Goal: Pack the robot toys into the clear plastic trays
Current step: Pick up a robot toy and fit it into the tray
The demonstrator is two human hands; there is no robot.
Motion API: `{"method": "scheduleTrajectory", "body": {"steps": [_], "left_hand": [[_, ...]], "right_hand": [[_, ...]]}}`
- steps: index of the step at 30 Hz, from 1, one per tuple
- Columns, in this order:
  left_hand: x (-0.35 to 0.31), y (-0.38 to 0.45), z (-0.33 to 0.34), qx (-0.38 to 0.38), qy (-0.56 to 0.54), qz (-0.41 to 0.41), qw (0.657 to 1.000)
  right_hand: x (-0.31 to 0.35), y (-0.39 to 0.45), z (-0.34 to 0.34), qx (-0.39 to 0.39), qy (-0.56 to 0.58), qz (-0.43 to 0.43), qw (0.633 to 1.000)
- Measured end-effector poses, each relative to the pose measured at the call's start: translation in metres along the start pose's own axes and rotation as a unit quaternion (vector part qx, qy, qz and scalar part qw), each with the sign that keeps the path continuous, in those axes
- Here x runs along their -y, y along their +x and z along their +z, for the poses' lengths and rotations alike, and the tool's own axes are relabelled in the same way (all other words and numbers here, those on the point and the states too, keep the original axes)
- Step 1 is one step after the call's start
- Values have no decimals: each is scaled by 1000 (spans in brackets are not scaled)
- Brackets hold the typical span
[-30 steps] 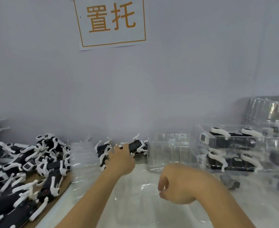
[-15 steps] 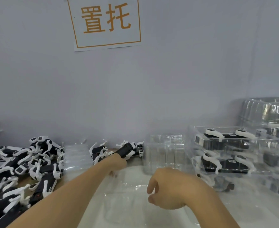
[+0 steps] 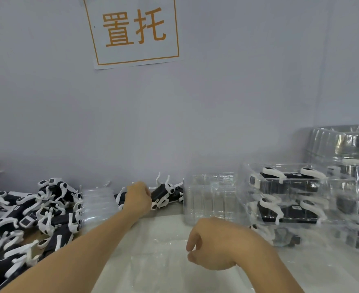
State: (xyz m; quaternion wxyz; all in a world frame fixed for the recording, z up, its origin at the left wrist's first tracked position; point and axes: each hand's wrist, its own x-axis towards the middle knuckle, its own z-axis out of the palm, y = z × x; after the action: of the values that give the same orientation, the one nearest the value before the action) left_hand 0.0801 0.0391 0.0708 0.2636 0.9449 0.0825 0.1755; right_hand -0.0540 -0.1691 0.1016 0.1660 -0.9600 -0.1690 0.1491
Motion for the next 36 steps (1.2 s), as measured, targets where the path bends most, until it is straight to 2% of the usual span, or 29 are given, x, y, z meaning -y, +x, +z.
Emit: {"method": "scheduleTrajectory", "body": {"steps": [3,6,12,15,18,20,22,24,27,29,33,36], "left_hand": [[-12,6,-17,-70,-28,56,996],[-24,5,-31,-123,-6,128,984],[-46,-6,-48,-241,24,241,940],[-52,-13,-56,-273,-2,240,932],[-57,-18,-63,-288,-72,176,939],[-61,-29,-66,-270,-156,102,945],[-65,-47,-62,-235,-256,29,937],[-67,-69,-50,-191,-353,-26,916],[-70,-95,-29,-120,-490,-73,860],[-72,-106,-18,-97,-525,-84,841],[-73,-121,-6,-43,-548,-52,833],[-73,-124,-7,28,-552,-7,833]], "right_hand": [[-1,1,0,-4,1,0,1000],[-2,2,0,-5,7,4,1000],[-4,5,1,-14,17,-1,1000],[-5,6,3,-22,20,-10,1000],[-7,8,2,-61,38,-35,997],[-6,10,1,-118,78,-71,987],[0,12,0,-197,146,-128,961],[8,15,0,-263,228,-166,923],[16,20,2,-318,316,-172,877],[18,22,2,-340,361,-152,855],[11,26,3,-345,434,-50,831],[1,27,3,-394,416,-39,819]]}}
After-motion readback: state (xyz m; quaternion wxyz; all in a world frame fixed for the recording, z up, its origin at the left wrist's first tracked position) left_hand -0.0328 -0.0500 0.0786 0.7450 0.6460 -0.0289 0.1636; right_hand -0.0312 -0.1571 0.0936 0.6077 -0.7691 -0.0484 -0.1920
